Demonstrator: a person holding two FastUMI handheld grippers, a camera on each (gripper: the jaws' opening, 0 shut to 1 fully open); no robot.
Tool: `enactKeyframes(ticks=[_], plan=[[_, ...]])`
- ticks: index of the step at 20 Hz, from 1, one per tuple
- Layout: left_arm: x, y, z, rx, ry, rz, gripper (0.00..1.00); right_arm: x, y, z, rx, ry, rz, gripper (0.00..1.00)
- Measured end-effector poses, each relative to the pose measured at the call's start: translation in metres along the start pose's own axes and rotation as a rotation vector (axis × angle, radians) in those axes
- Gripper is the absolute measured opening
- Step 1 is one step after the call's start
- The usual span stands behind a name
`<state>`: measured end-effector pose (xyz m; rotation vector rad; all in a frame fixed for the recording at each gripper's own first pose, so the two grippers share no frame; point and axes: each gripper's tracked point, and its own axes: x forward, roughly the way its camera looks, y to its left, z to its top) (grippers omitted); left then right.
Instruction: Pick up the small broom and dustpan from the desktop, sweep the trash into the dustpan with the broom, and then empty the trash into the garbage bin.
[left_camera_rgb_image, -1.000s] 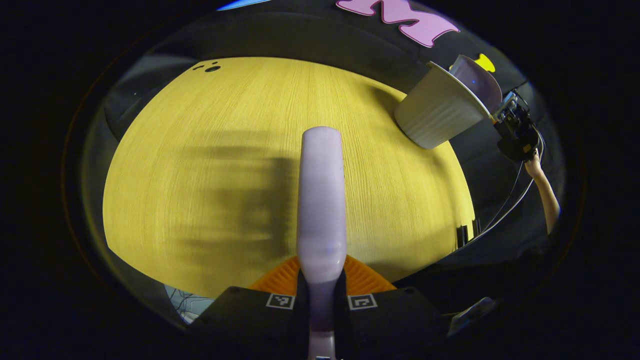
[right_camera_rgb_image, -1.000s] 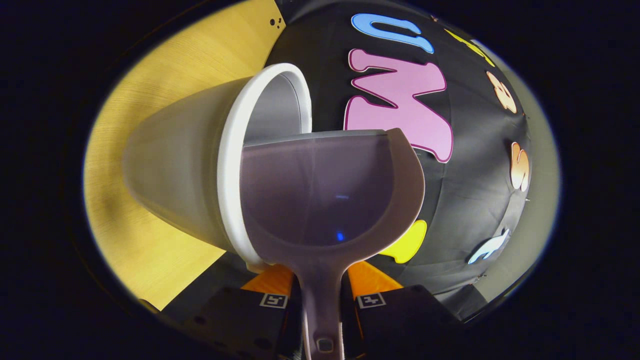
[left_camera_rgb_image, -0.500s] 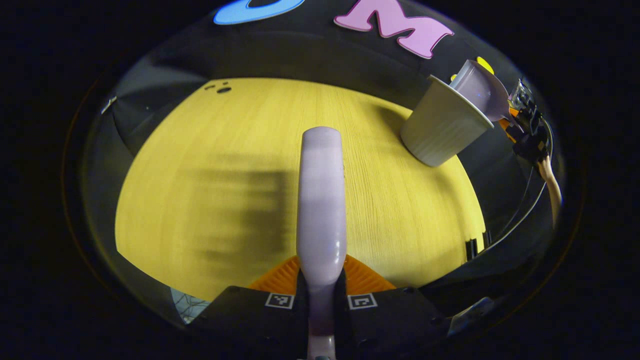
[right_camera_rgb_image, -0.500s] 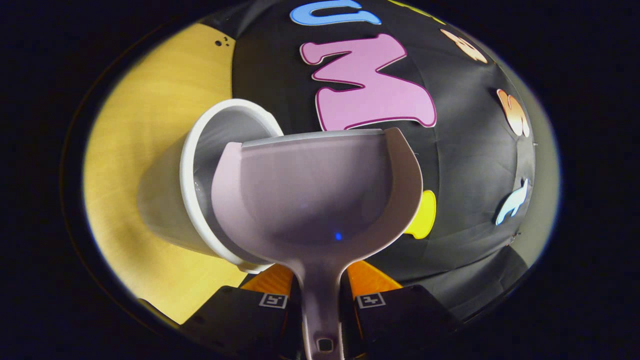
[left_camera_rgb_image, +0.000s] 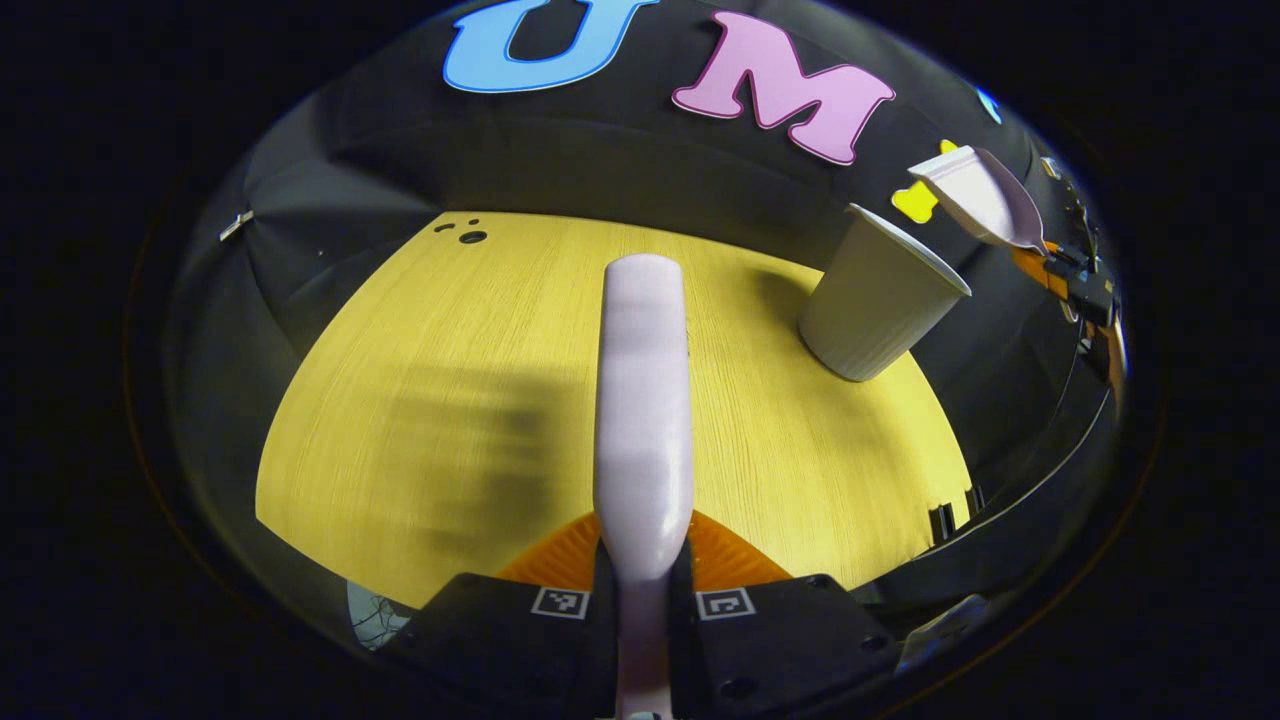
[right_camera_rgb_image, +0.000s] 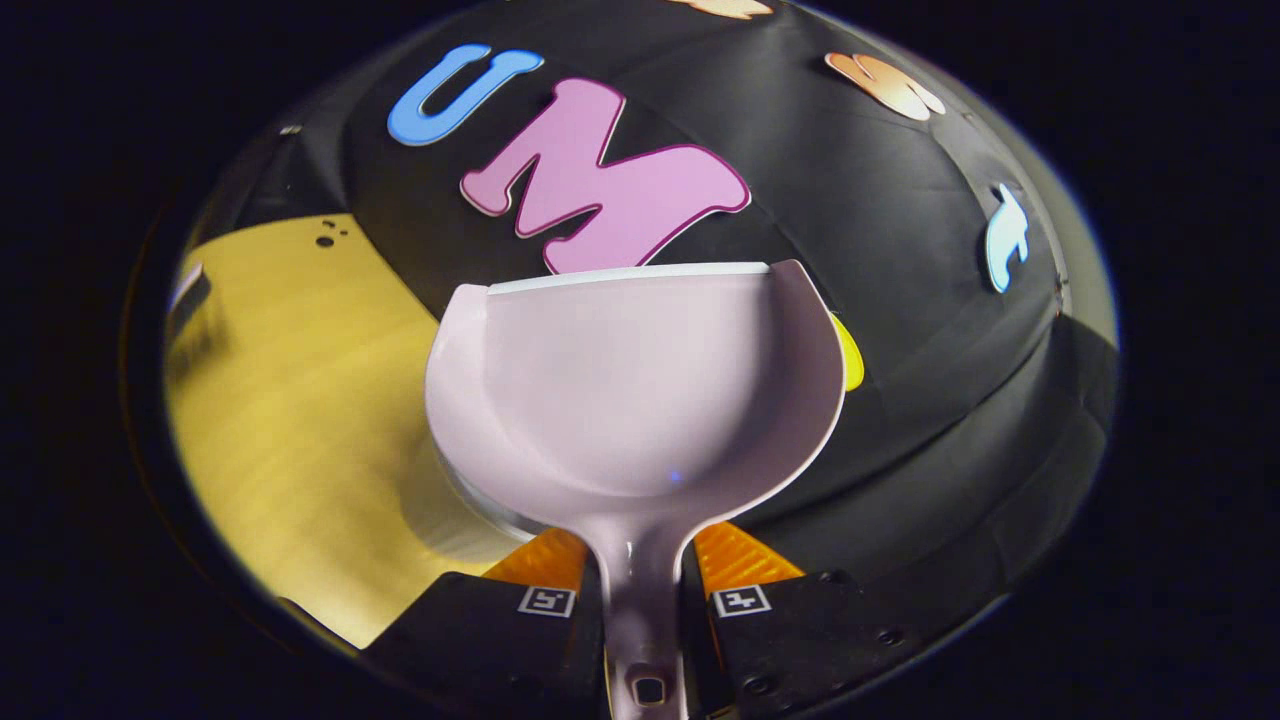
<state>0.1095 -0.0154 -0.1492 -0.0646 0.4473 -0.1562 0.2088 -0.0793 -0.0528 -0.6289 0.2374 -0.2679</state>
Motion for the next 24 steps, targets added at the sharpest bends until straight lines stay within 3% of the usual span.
enactKeyframes(ticks=[4,13,14,17,20,21,22,24], plan=[[-0.006,0.017,-0.015,0.007,-0.006,0.019,0.25,-0.036,0.045,0.027,0.155,0.001,0.099,0.35],[-0.006,0.047,-0.029,-0.003,-0.001,0.037,0.25,-0.084,0.221,0.048,0.343,0.068,0.445,0.39],[-0.004,0.05,-0.028,0.002,0.001,0.04,0.25,-0.087,0.242,0.044,0.356,0.088,0.482,0.32],[0.01,0.054,-0.024,0.002,0.016,0.036,0.25,-0.089,0.296,0.021,0.37,0.168,0.558,0.39],[0.027,0.055,-0.022,0.002,0.049,0.035,0.24,-0.09,0.339,-0.018,0.394,0.282,0.624,0.35],[0.033,0.056,-0.02,0.005,0.062,0.034,0.24,-0.089,0.346,-0.031,0.404,0.31,0.632,0.31],[0.04,0.058,-0.02,0.008,0.078,0.038,0.25,-0.085,0.352,-0.043,0.409,0.34,0.631,0.39],[0.055,0.062,-0.021,0.02,0.124,0.053,0.24,-0.072,0.362,-0.069,0.433,0.409,0.625,0.35]])
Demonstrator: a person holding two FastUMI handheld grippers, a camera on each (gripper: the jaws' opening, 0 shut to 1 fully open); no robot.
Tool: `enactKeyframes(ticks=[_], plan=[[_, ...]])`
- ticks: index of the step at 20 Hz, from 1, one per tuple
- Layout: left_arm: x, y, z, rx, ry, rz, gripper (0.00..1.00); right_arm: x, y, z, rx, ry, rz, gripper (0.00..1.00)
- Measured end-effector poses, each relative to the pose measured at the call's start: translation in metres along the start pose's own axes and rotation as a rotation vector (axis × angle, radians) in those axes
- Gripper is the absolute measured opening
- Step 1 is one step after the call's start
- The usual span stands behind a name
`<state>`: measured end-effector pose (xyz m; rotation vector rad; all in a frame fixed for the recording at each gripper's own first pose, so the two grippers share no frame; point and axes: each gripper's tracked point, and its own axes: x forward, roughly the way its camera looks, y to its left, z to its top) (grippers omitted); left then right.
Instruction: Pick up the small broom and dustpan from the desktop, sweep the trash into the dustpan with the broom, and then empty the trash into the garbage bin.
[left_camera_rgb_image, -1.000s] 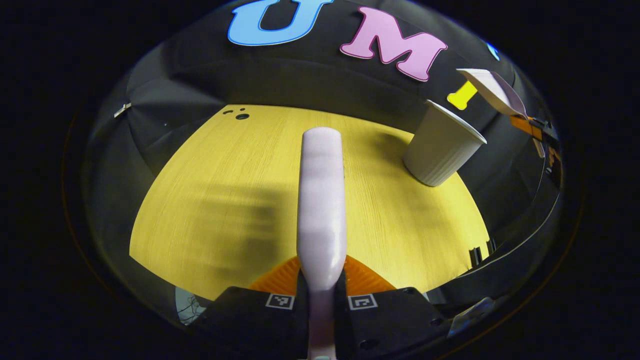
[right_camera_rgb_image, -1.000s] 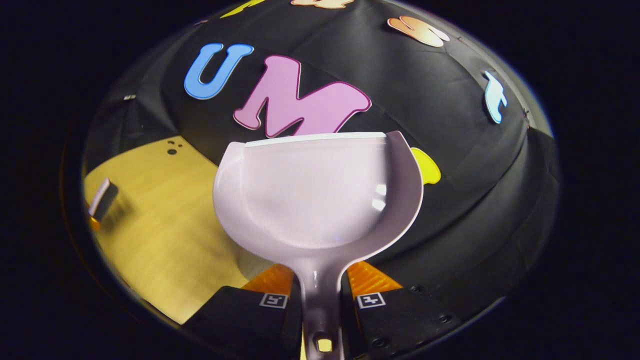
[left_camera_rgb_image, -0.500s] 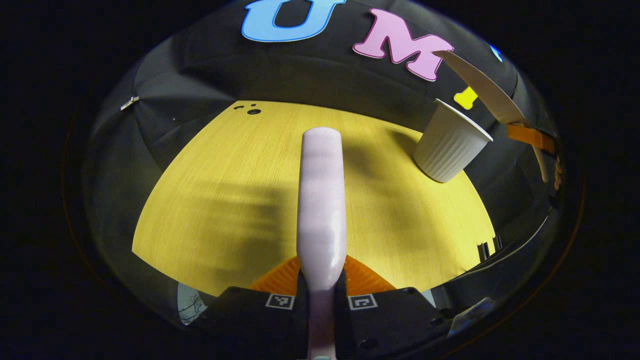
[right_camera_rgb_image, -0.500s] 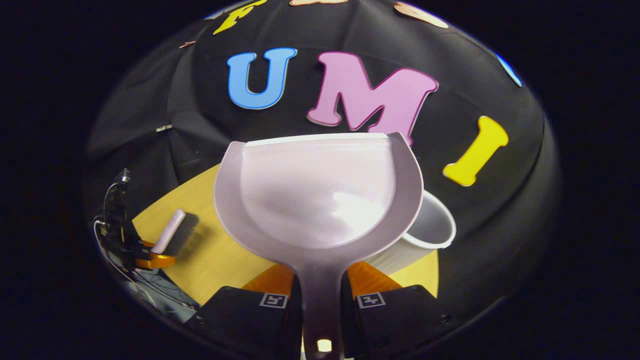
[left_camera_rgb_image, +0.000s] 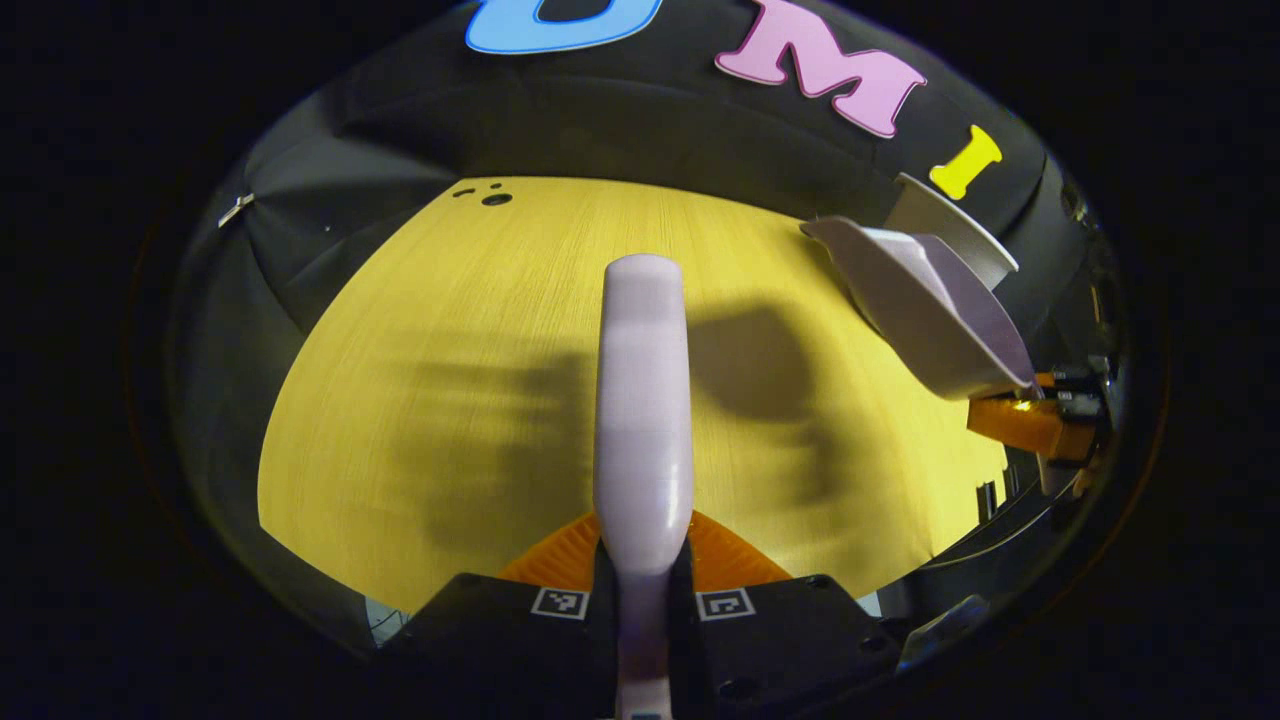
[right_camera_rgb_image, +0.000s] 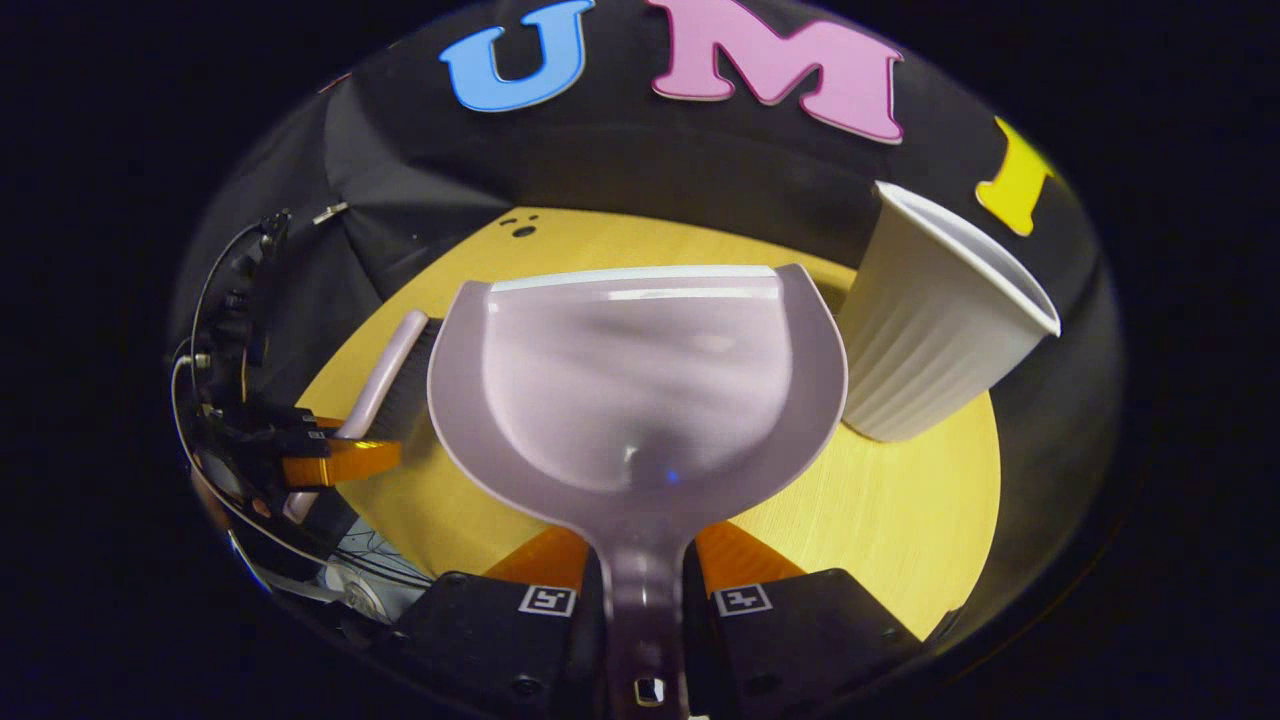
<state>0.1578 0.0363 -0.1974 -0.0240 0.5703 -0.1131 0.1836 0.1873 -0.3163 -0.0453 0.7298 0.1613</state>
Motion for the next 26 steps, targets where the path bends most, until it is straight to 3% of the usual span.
enactKeyframes(ticks=[1,2,3,6,9,15,17,19,20,21,22,23,26], plan=[[0.008,0.002,0.0,0.007,0.022,0.007,0.25,0.009,-0.007,-0.008,0.022,0.026,0.0,0.39],[0.014,0.001,0.001,0.013,0.047,0.01,0.25,0.014,-0.01,-0.016,0.045,0.046,-0.005,0.31],[0.021,-0.001,0.001,0.019,0.065,0.01,0.25,0.02,-0.015,-0.024,0.069,0.065,-0.012,0.35],[0.039,0.001,0.005,0.056,0.112,0.027,0.24,0.045,-0.026,-0.046,0.12,0.129,-0.034,0.31],[0.056,-0.008,0.01,0.052,0.162,0.016,0.25,0.071,-0.03,-0.059,0.145,0.192,-0.048,0.35],[0.057,-0.01,0.015,0.141,0.21,0.1,0.26,0.083,-0.027,-0.069,0.175,0.242,-0.056,0.4],[0.058,-0.01,0.014,0.165,0.217,0.129,0.27,0.084,-0.023,-0.066,0.176,0.236,-0.047,0.32],[0.059,-0.013,0.013,0.185,0.207,0.142,0.29,0.085,-0.021,-0.067,0.189,0.242,-0.026,0.37],[0.058,-0.012,0.013,0.189,0.209,0.15,0.29,0.086,-0.019,-0.068,0.198,0.246,-0.021,0.45],[0.057,-0.013,0.012,0.185,0.211,0.15,0.31,0.085,-0.018,-0.067,0.208,0.248,-0.014,0.32],[0.057,-0.017,0.011,0.174,0.211,0.133,0.32,0.085,-0.016,-0.066,0.215,0.248,-0.003,0.48],[0.053,-0.021,0.012,0.163,0.203,0.118,0.36,0.085,-0.014,-0.063,0.219,0.241,0.007,0.53],[0.035,-0.025,0.021,0.138,0.139,0.121,0.97,0.071,-0.018,-0.057,0.223,0.2,-0.005,1.0]])
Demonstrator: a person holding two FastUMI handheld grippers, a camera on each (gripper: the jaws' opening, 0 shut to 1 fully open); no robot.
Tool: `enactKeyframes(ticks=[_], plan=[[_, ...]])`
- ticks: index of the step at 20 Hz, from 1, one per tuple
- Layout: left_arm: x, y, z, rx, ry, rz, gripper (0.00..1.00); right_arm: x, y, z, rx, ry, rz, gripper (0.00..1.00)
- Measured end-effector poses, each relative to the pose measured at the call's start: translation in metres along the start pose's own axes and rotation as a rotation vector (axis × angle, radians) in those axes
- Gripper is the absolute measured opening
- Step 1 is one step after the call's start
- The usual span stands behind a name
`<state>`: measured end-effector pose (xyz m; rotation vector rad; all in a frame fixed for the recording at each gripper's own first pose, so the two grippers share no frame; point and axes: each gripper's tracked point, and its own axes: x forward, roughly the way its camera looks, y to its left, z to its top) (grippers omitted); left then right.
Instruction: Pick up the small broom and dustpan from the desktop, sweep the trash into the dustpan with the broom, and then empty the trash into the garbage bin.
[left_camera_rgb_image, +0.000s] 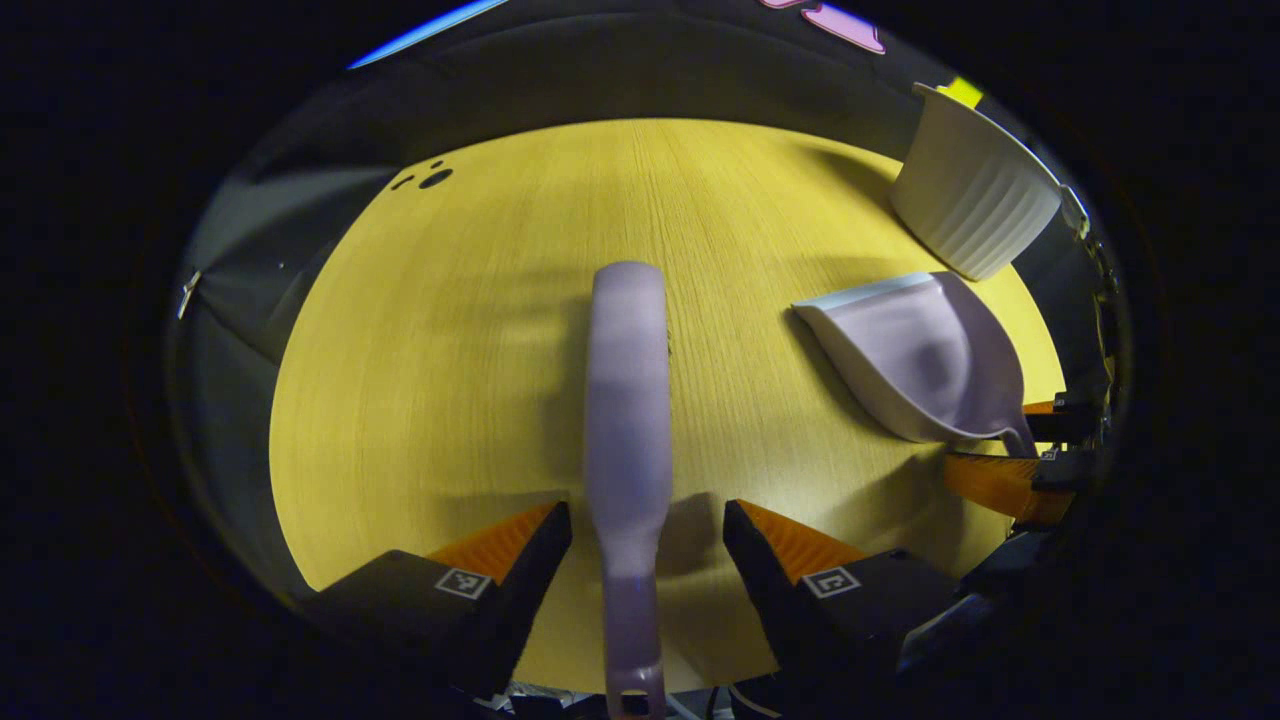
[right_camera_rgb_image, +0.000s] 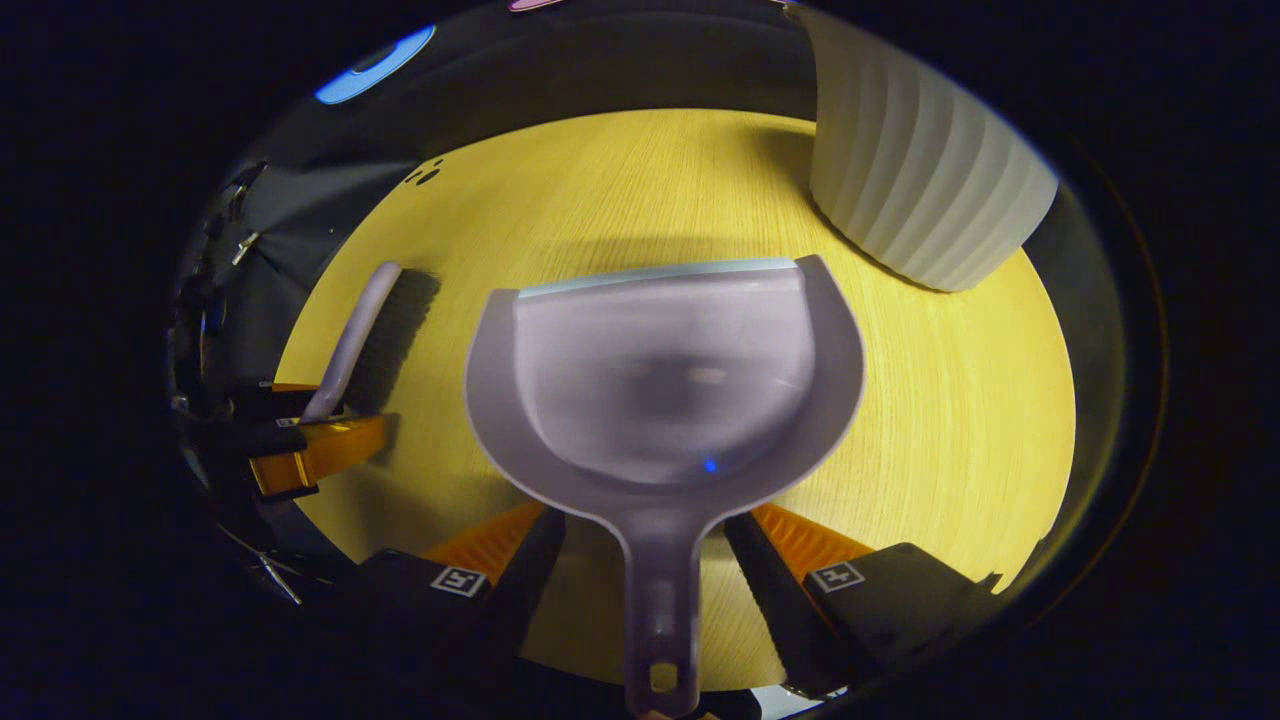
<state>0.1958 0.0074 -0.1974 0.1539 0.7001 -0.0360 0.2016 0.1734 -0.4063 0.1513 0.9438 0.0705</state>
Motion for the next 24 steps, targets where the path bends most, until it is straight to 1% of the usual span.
enactKeyframes(ticks=[2,4,6,7,10,12,14,16,18,20,22,24], plan=[[-0.021,-0.002,0.004,-0.023,-0.056,-0.001,0.96,-0.016,0.0,0.007,0.007,-0.054,-0.009,0.99],[-0.049,-0.005,0.011,-0.042,-0.133,-0.003,0.97,-0.041,-0.003,0.019,-0.021,-0.147,-0.034,1.0],[-0.085,0.002,0.023,-0.034,-0.269,0.041,0.95,-0.075,-0.003,0.036,-0.067,-0.265,-0.053,1.0],[-0.104,-0.001,0.029,-0.025,-0.343,0.05,0.96,-0.094,-0.002,0.045,-0.084,-0.328,-0.06,0.99],[-0.174,-0.008,0.04,-0.016,-0.55,0.067,0.96,-0.153,0.004,0.07,-0.114,-0.532,-0.085,0.99],[-0.218,-0.016,0.04,-0.033,-0.674,0.07,0.96,-0.197,0.014,0.083,-0.14,-0.673,-0.085,1.0],[-0.256,-0.027,0.034,-0.05,-0.772,0.065,0.96,-0.24,0.025,0.085,-0.173,-0.8,-0.071,0.99],[-0.28,-0.036,0.019,-0.015,-0.813,0.048,0.95,-0.268,0.031,0.084,-0.213,-0.895,-0.063,0.99],[-0.305,-0.046,0.006,0.032,-0.85,0.05,0.96,-0.291,0.036,0.076,-0.229,-0.959,-0.068,0.98],[-0.324,-0.054,-0.006,0.061,-0.893,0.054,0.95,-0.295,0.039,0.062,-0.214,-0.988,-0.067,0.98],[-0.337,-0.06,-0.017,0.074,-0.93,0.06,0.96,-0.293,0.033,0.05,-0.194,-0.989,-0.079,0.98],[-0.342,-0.071,-0.027,0.072,-0.939,0.049,0.95,-0.297,0.028,0.023,-0.186,-0.958,-0.09,0.98]])
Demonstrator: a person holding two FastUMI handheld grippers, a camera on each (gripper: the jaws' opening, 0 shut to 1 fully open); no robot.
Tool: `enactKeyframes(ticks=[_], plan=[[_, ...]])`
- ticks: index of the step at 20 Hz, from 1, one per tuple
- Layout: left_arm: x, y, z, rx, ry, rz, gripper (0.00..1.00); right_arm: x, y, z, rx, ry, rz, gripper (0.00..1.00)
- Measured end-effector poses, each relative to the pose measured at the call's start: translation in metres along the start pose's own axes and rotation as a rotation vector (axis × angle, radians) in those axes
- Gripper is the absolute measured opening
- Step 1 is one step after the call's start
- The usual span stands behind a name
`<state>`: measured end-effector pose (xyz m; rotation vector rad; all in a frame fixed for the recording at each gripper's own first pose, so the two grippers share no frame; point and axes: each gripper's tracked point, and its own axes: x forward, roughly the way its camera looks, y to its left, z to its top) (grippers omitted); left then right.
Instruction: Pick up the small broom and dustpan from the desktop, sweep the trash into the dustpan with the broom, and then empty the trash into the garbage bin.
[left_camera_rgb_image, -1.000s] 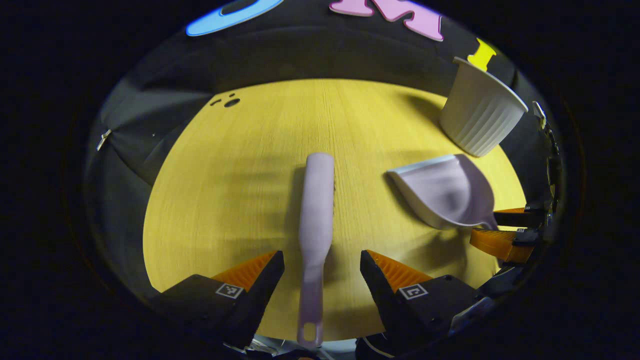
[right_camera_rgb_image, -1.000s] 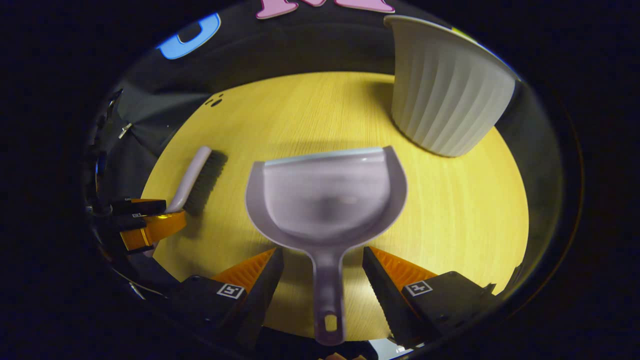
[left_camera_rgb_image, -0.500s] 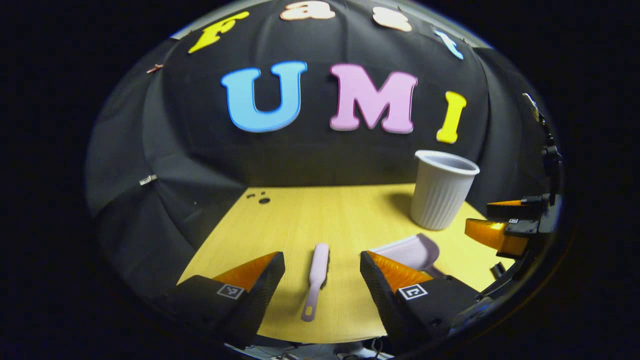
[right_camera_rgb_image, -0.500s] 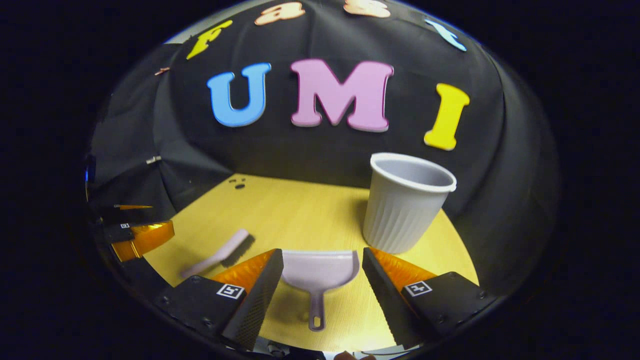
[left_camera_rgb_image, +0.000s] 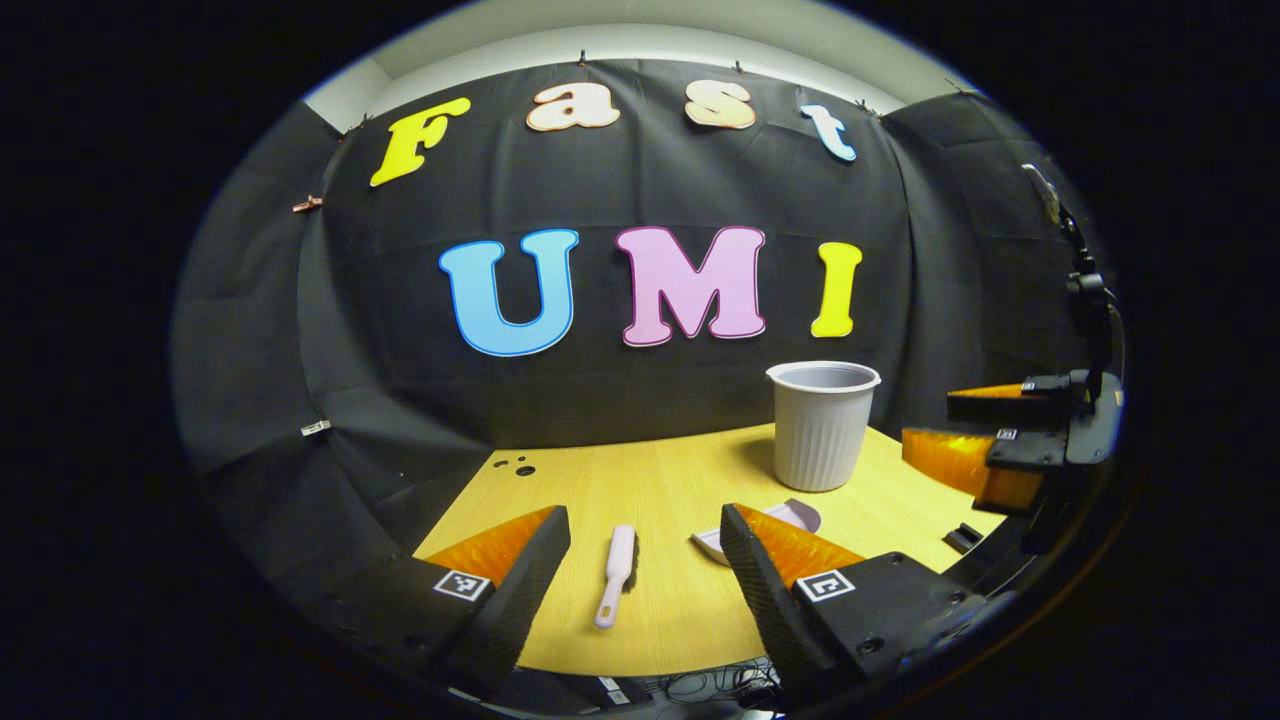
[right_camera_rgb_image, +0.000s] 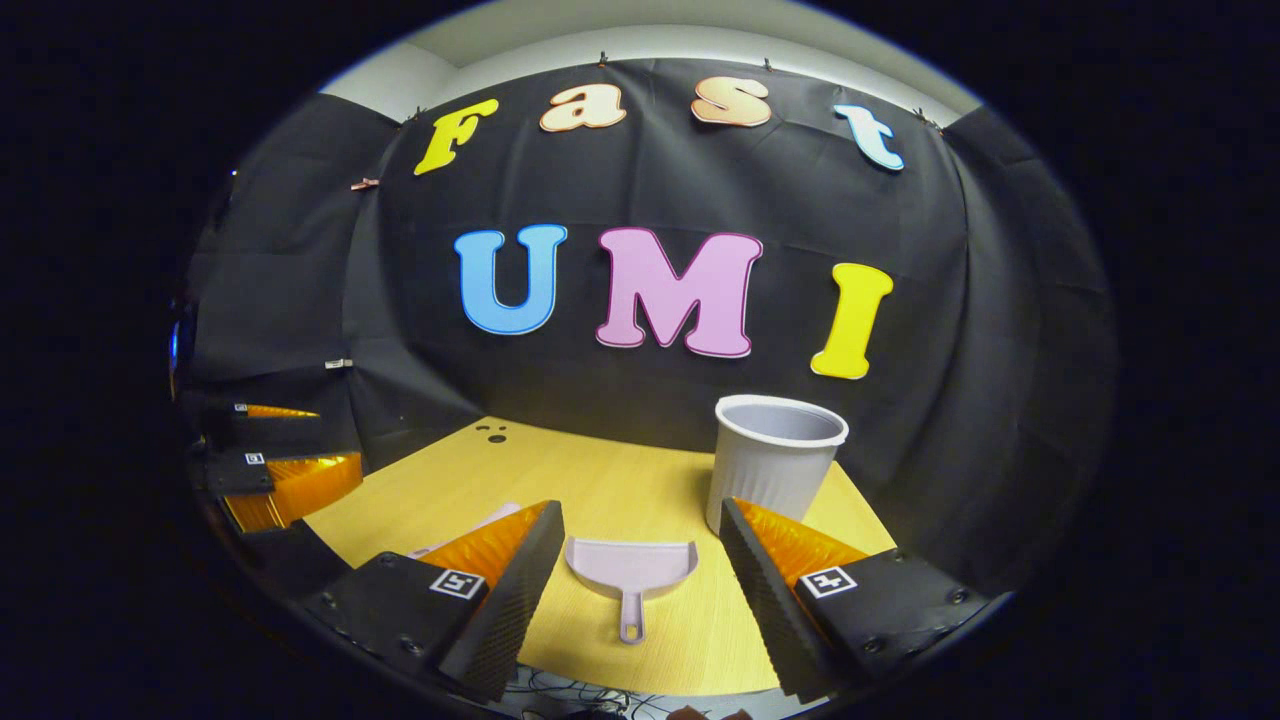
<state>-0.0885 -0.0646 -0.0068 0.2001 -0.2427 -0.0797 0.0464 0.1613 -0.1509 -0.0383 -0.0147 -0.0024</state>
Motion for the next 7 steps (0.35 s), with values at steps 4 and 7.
enactKeyframes(ticks=[4,7], plan=[[-0.002,-0.015,-0.009,-0.013,0.006,-0.038,0.97,-0.011,0.002,-0.015,-0.012,0.049,-0.012,0.98],[0.004,-0.015,-0.015,-0.012,0.01,-0.064,0.98,-0.013,0.002,-0.015,-0.013,0.046,-0.014,0.98]])
